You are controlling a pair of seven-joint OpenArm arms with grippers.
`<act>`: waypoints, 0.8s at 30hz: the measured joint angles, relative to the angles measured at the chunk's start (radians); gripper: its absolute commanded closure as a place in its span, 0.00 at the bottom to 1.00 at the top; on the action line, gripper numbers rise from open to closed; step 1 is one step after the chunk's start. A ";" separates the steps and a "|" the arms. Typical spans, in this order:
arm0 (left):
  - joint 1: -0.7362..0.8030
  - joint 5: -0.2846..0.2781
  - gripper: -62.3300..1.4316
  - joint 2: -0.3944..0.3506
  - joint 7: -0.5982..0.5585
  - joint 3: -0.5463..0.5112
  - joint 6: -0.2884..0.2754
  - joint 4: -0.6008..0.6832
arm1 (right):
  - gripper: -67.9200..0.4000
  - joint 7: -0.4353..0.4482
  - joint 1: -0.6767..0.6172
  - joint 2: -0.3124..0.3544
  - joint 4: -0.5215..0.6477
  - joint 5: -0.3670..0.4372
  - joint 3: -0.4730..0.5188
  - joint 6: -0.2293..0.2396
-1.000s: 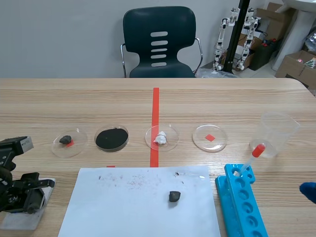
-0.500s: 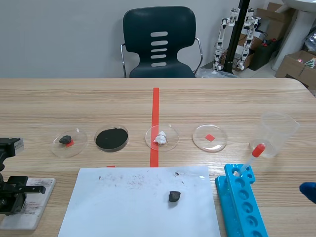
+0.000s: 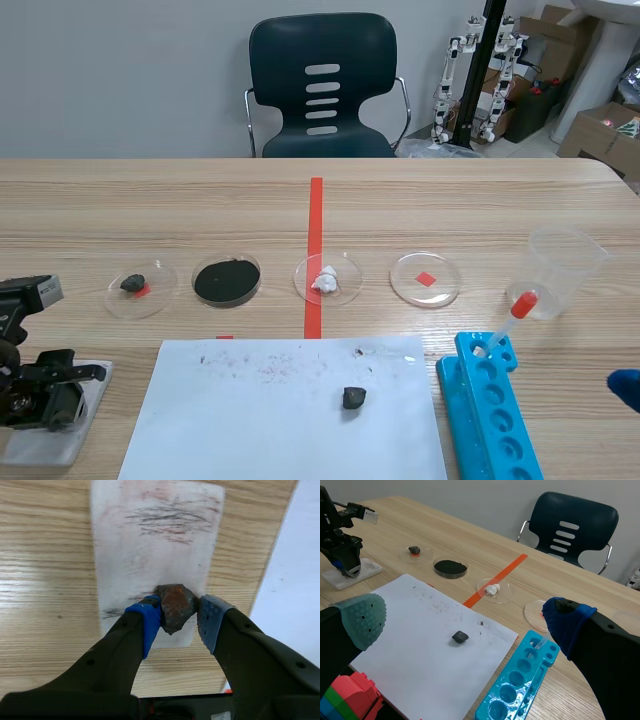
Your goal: Rub the mineral on the streak plate below the first streak
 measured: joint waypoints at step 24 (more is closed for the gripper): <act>0.026 0.323 0.82 0.013 0.023 0.006 0.080 0.034 | 0.00 0.000 0.000 0.000 0.000 0.000 0.000 0.000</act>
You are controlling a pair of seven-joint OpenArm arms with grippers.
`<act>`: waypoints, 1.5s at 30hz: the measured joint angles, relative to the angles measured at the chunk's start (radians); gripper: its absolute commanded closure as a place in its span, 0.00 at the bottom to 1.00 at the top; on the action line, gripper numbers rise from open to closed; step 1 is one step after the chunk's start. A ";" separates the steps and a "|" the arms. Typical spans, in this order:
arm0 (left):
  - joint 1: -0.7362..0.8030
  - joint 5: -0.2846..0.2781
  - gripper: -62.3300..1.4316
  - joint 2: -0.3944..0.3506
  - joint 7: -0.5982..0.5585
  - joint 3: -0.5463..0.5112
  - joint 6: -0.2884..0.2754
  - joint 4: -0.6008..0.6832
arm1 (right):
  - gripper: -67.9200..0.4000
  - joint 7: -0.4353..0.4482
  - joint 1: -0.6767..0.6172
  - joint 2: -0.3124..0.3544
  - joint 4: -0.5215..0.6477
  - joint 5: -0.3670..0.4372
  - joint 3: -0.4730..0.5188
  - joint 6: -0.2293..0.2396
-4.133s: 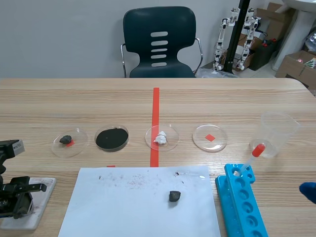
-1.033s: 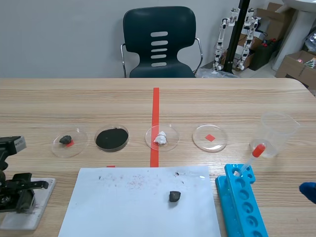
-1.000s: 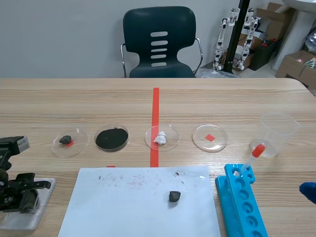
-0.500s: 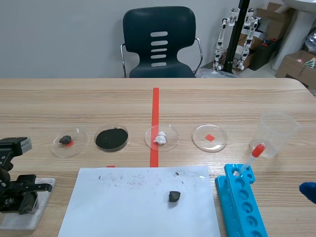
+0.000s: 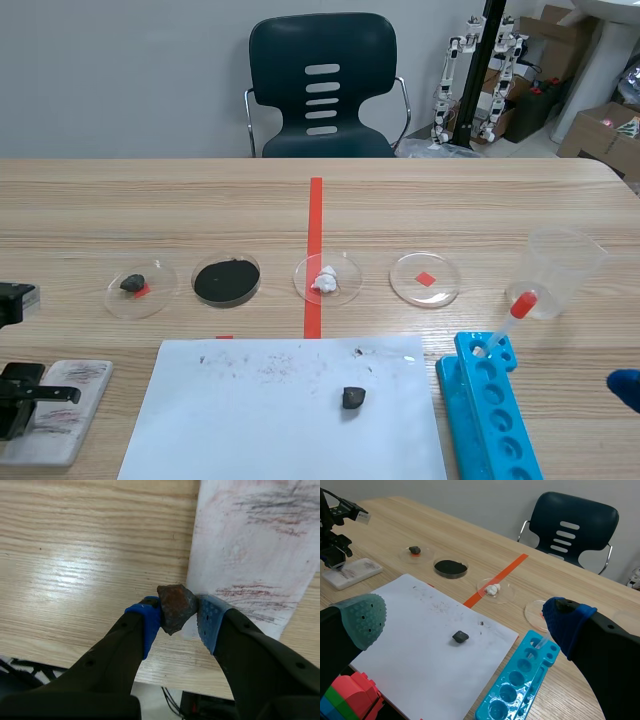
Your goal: Rub the mineral on the streak plate below the first streak
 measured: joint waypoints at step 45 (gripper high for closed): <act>0.747 0.151 0.82 0.153 -1.310 0.075 -0.061 0.517 | 0.00 0.000 0.000 0.000 0.000 0.000 0.000 0.000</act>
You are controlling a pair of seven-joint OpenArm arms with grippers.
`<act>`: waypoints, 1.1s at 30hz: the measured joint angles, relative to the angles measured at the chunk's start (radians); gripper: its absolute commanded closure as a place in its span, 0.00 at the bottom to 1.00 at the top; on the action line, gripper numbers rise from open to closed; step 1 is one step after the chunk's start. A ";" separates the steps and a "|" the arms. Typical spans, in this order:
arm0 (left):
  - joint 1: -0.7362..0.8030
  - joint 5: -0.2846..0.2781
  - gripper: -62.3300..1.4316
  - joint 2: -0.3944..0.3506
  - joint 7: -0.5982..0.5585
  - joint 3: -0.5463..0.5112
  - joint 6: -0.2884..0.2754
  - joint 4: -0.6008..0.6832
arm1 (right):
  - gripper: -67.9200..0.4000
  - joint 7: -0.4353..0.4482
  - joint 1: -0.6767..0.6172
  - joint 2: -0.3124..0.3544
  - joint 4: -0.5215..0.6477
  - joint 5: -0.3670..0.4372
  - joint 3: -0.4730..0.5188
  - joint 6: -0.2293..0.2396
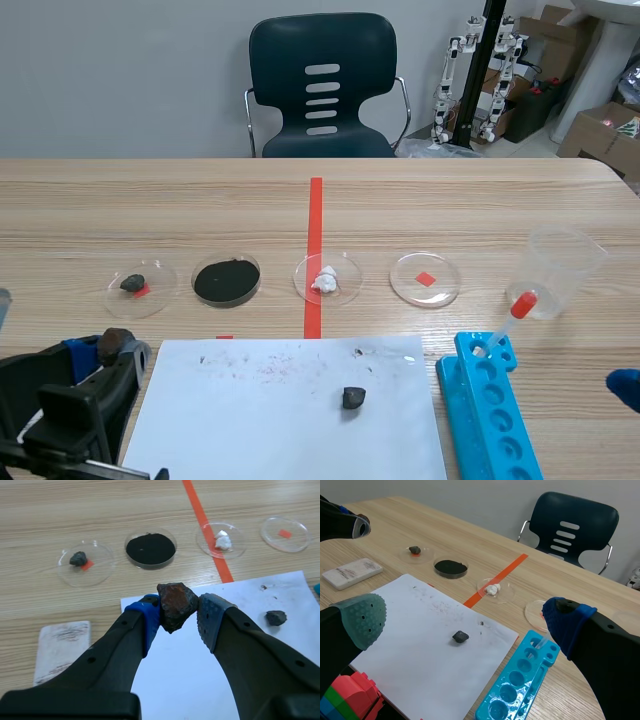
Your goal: Rub the mineral on the streak plate below the first streak
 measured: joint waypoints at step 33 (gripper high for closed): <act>-0.327 0.050 0.82 0.000 -0.070 0.275 0.000 -0.160 | 0.00 0.000 0.000 0.000 0.000 0.000 0.000 0.000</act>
